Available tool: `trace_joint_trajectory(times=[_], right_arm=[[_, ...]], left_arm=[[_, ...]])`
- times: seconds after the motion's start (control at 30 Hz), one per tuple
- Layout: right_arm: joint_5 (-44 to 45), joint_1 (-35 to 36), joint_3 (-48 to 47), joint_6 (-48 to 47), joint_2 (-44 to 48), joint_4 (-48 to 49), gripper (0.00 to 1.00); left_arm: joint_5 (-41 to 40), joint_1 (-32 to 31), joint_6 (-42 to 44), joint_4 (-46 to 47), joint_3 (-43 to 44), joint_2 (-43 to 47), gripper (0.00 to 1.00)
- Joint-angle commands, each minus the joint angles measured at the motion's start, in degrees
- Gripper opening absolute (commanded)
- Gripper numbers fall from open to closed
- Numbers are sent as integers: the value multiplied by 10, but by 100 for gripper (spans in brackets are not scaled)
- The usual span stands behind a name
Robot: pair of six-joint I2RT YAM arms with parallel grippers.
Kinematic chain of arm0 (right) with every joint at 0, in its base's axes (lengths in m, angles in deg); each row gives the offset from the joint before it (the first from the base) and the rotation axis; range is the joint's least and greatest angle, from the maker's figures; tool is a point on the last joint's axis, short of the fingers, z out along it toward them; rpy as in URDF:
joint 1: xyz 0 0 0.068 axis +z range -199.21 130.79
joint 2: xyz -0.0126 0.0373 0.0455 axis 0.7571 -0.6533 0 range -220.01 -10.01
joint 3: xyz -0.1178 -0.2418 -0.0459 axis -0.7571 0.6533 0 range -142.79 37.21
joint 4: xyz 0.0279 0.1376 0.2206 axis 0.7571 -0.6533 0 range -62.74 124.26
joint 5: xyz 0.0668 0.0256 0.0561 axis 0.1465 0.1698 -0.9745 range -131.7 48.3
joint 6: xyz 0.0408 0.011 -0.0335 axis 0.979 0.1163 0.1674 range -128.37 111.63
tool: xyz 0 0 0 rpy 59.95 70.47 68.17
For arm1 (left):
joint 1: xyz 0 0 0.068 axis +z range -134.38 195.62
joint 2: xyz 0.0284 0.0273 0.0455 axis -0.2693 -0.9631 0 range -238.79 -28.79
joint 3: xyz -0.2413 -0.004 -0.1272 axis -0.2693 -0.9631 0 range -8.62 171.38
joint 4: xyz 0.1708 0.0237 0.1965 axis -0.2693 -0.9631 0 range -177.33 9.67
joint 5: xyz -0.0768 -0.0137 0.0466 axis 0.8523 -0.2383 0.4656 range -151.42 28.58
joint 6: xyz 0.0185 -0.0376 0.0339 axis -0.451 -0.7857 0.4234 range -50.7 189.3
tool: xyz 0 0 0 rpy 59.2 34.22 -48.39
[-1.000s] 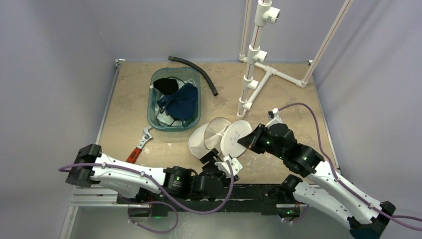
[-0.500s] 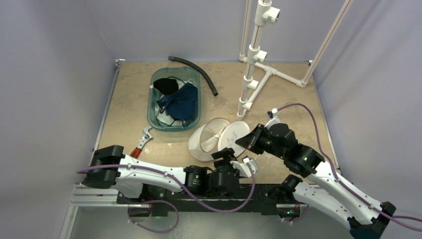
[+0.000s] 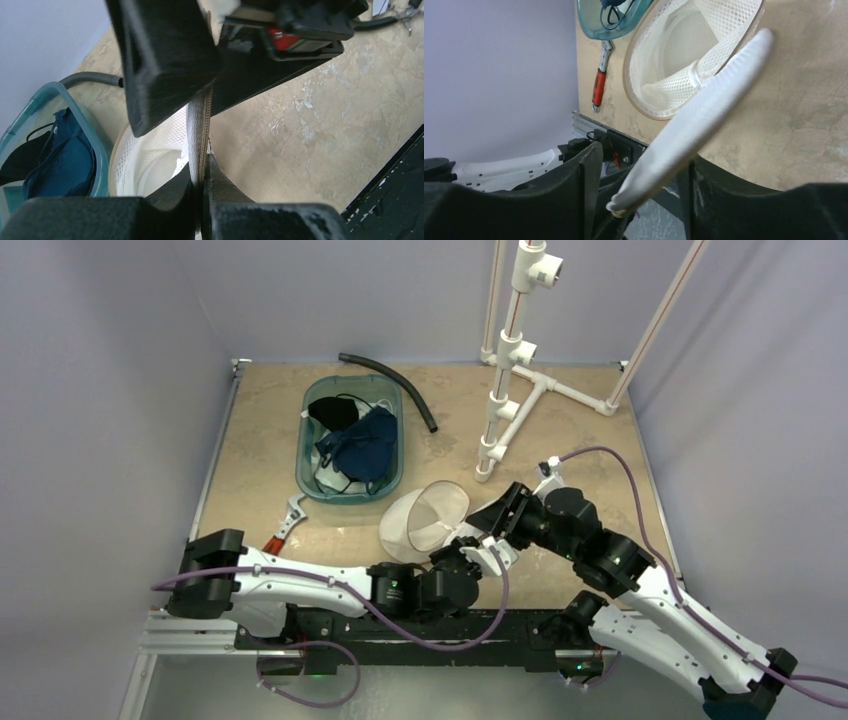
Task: Unzip the laundry bag and remove the bra
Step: Close the laundry bag at the center of the board.
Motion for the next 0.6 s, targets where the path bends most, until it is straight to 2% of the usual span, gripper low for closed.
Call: trace_joint_trajectory(times=[0.0,0.13,0.3,0.4,0.57], right_arm=[[5,1,-42,-13,12,9,63],[34,1,-74,-31,13,-18,74],[71,1,-86,-57,48,-17,87],[79,1,-67,-69,77,0,91],[69,2,-17,-94,105,30,91]], left_arm=[[-8,1,-49,41,-19,59,0],[-20,7,-107,43,-55,109,0],[39,66,-220,50,-121,192,0],[73,110,-292,52,-152,232,0],[139,181,-422,62,-202,280,0]])
